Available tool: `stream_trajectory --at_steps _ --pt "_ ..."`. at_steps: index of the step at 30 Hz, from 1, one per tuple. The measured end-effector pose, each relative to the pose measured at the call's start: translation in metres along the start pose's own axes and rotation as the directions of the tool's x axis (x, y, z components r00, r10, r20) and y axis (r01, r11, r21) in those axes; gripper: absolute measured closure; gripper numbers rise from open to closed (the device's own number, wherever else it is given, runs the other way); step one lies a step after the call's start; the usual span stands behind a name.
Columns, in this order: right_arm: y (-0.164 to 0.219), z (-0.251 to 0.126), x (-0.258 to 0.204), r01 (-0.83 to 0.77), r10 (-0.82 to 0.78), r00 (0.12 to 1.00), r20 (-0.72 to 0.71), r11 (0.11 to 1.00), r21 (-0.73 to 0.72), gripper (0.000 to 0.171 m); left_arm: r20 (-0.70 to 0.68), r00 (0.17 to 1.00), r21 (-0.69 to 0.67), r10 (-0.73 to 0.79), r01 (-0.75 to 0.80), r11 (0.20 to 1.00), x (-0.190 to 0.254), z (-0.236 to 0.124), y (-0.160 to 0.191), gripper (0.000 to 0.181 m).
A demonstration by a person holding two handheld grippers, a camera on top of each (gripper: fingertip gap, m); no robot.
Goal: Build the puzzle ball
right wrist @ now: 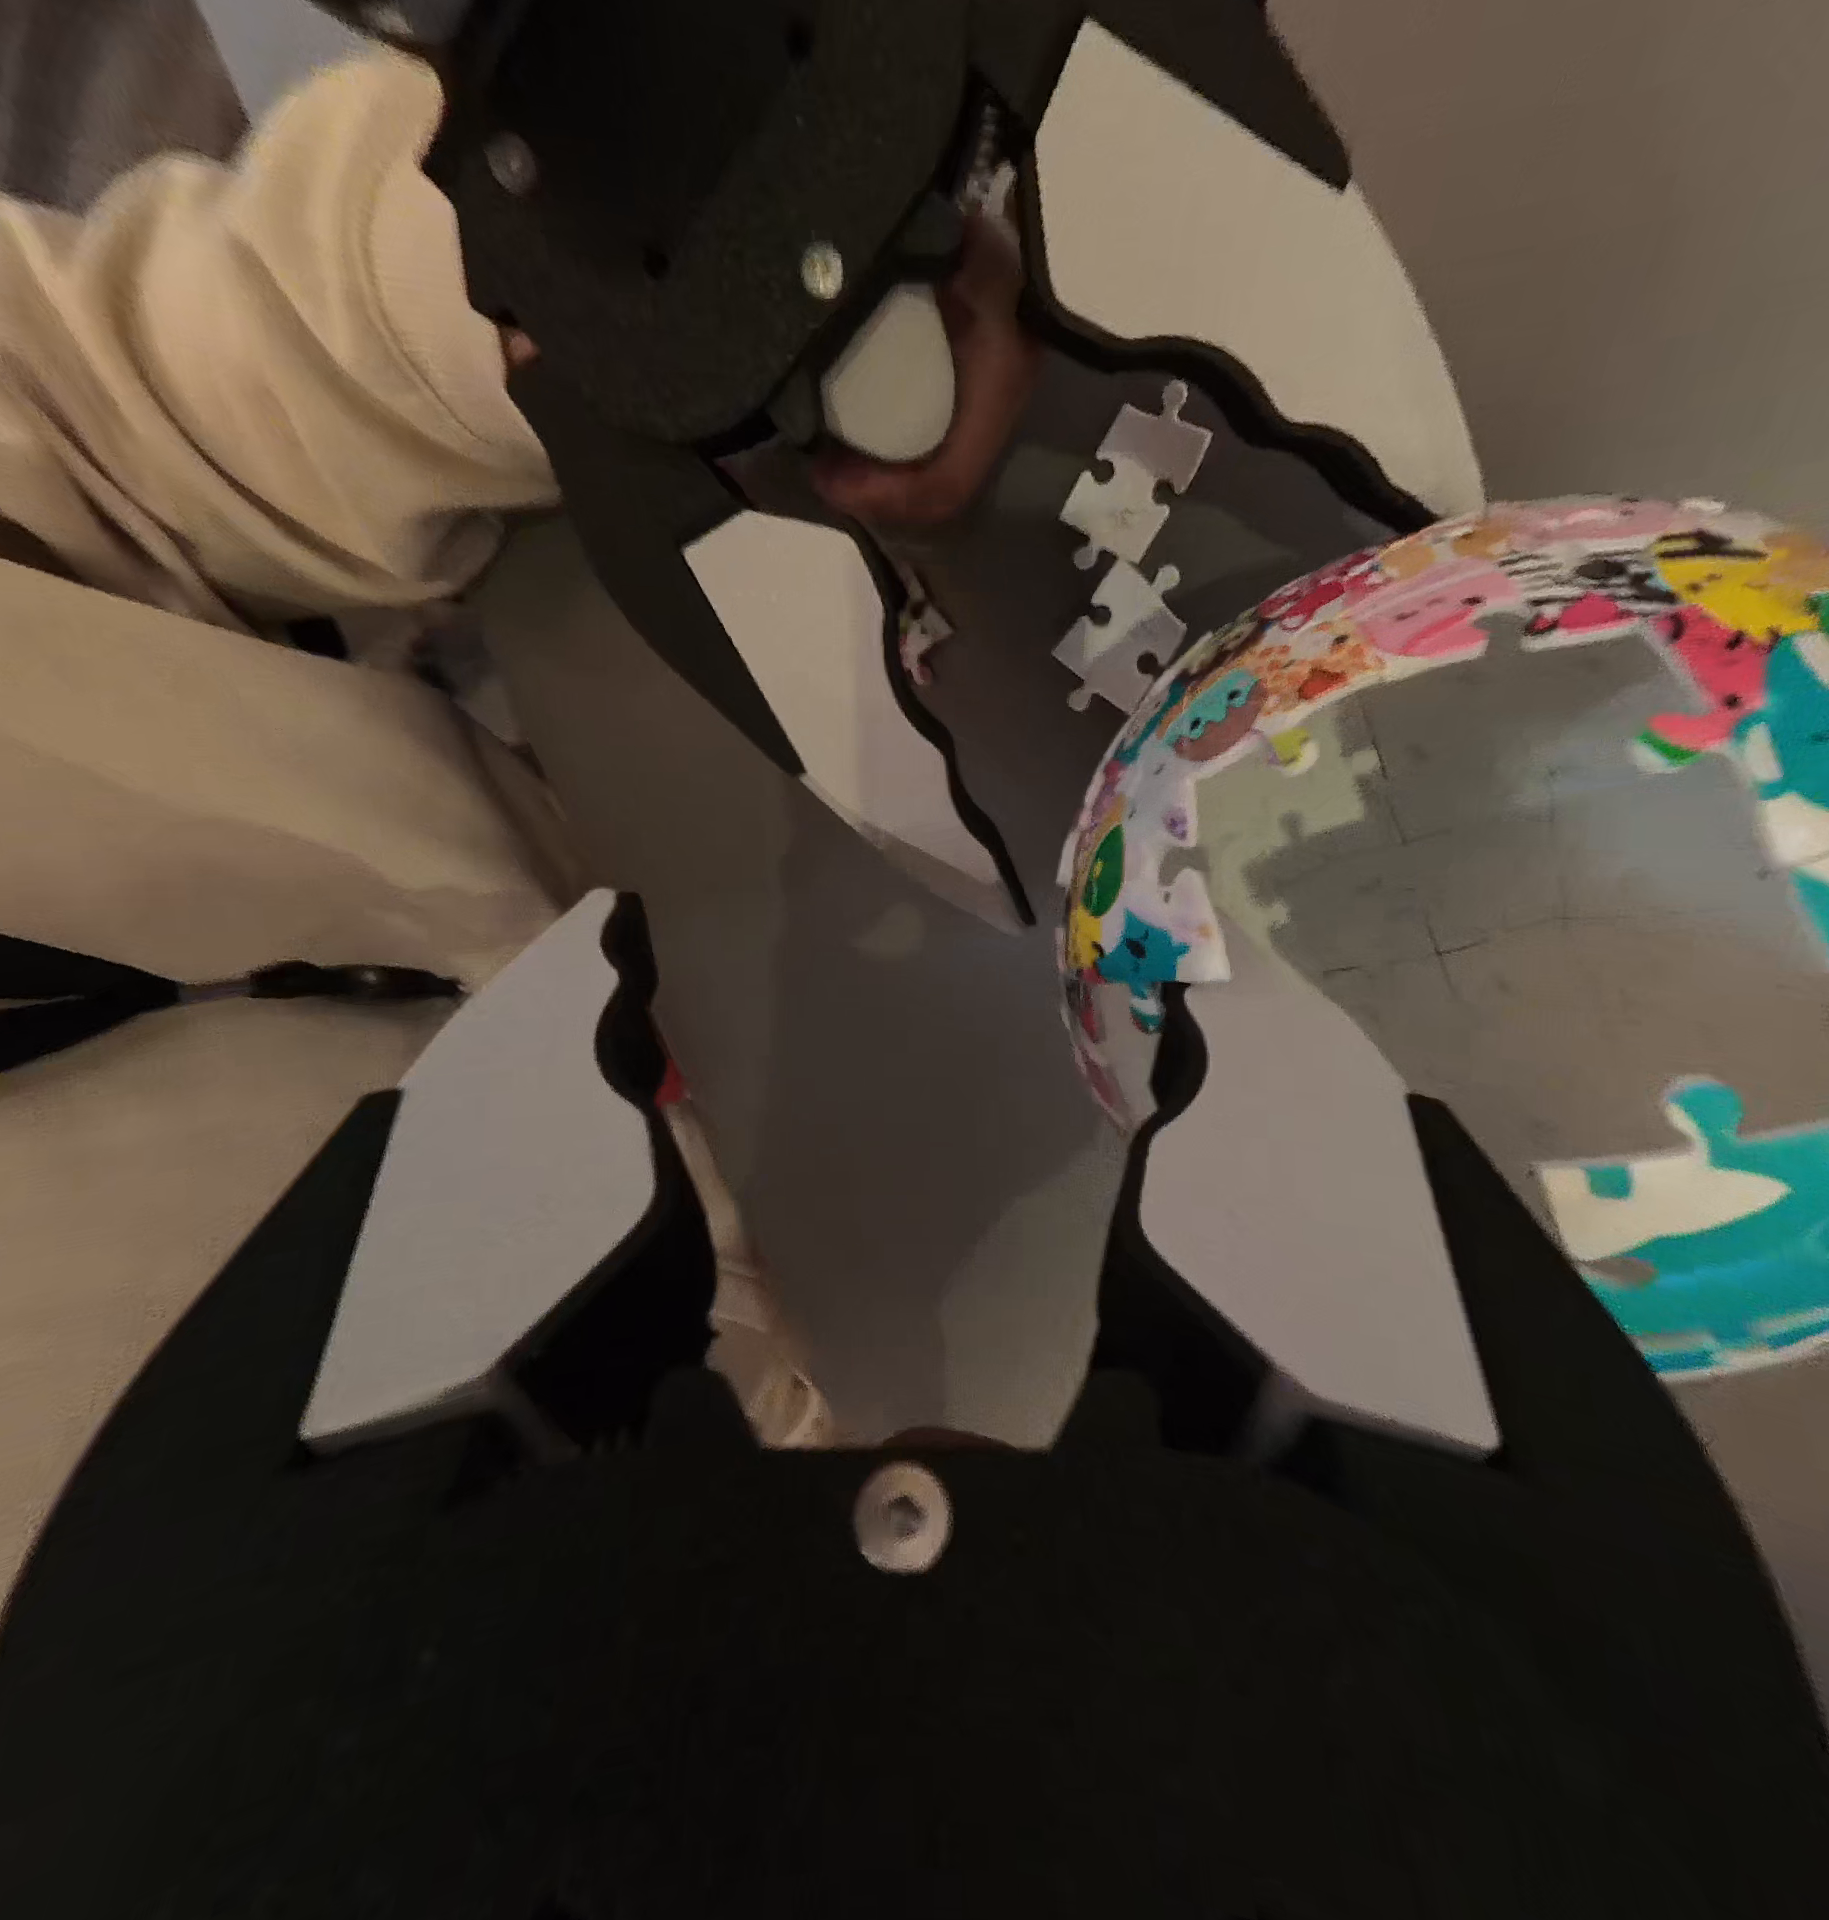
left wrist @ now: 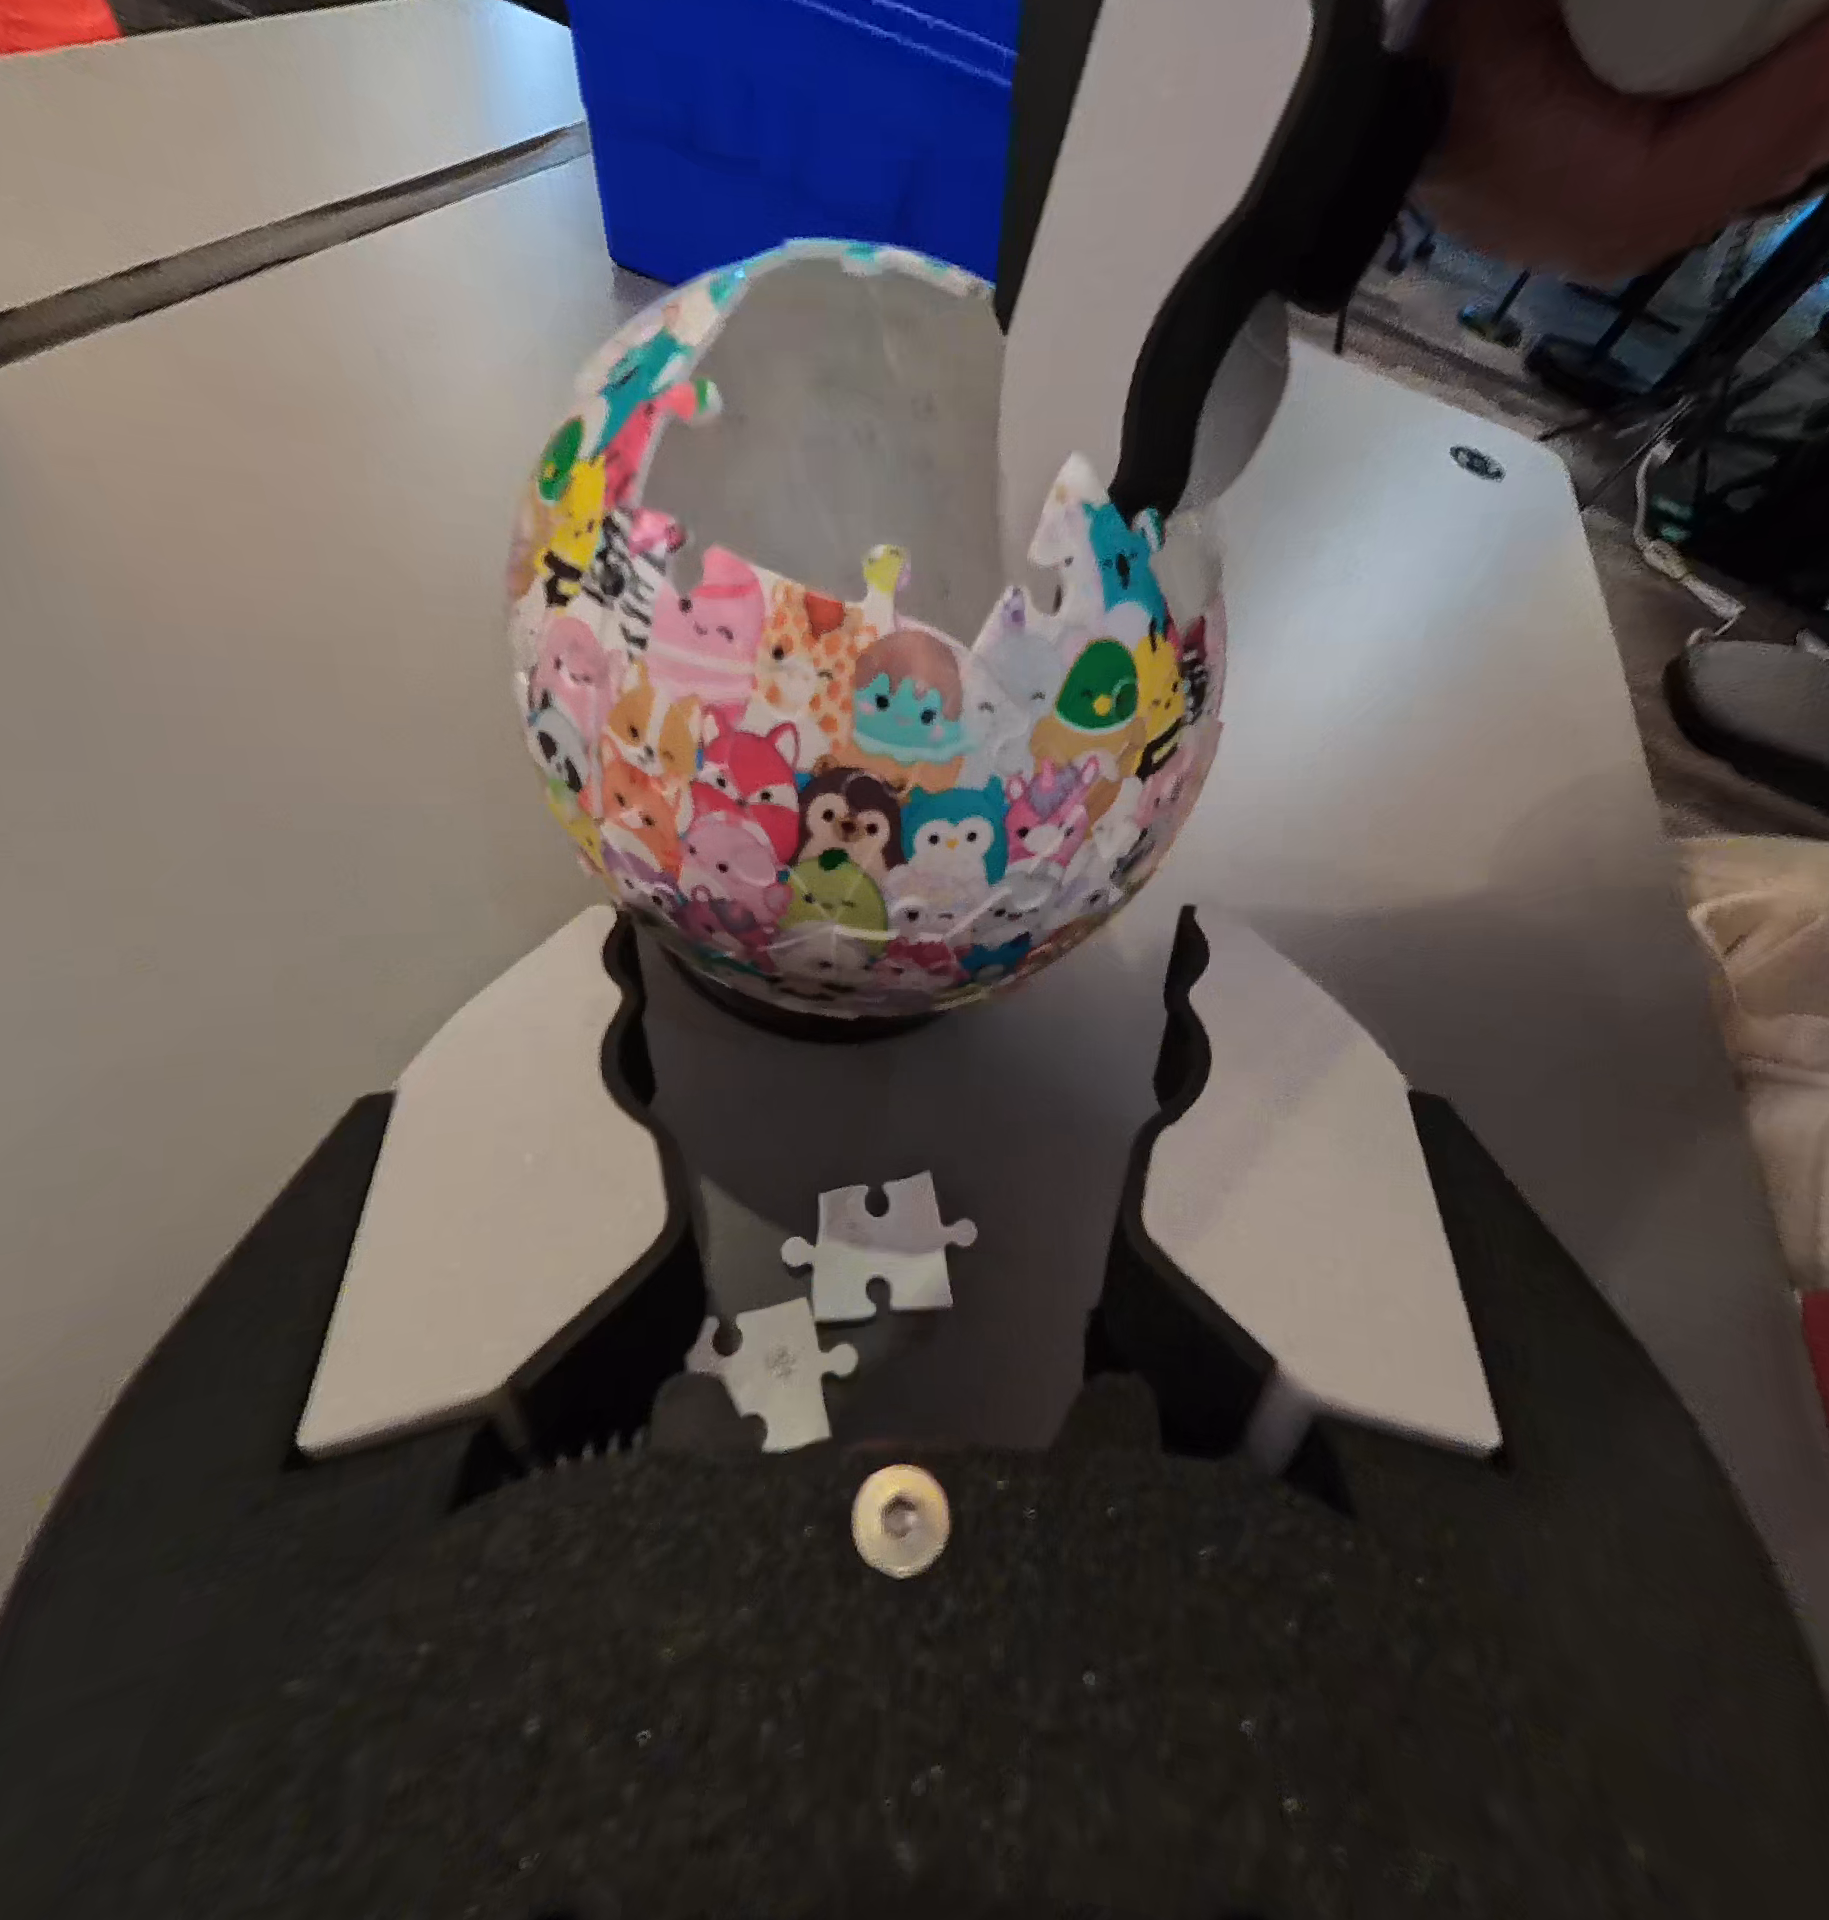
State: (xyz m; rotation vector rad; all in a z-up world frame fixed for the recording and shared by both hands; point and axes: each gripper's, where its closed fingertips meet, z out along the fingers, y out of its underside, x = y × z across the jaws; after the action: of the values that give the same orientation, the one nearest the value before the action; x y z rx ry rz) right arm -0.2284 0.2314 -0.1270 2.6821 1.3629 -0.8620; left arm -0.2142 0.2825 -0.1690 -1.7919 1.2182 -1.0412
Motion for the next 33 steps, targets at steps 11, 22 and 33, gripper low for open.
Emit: stream_trajectory --at_steps 11,22,33 --pt "0.015 0.009 0.018 0.125 -0.164 0.956 -0.242 0.978 -0.169 0.078 0.157 0.982 -0.034 0.106 -0.102 0.994 -0.011 0.007 0.001 0.070" --pt "0.017 0.012 0.016 0.089 -0.125 0.966 -0.226 0.982 -0.164 0.086 0.205 0.965 -0.071 0.166 -0.154 0.985 -0.012 0.018 0.003 0.071" --pt "0.020 0.017 0.015 0.090 -0.131 0.967 -0.219 0.978 -0.190 0.079 0.204 0.964 -0.081 0.173 -0.159 0.984 -0.013 0.018 0.004 0.073"
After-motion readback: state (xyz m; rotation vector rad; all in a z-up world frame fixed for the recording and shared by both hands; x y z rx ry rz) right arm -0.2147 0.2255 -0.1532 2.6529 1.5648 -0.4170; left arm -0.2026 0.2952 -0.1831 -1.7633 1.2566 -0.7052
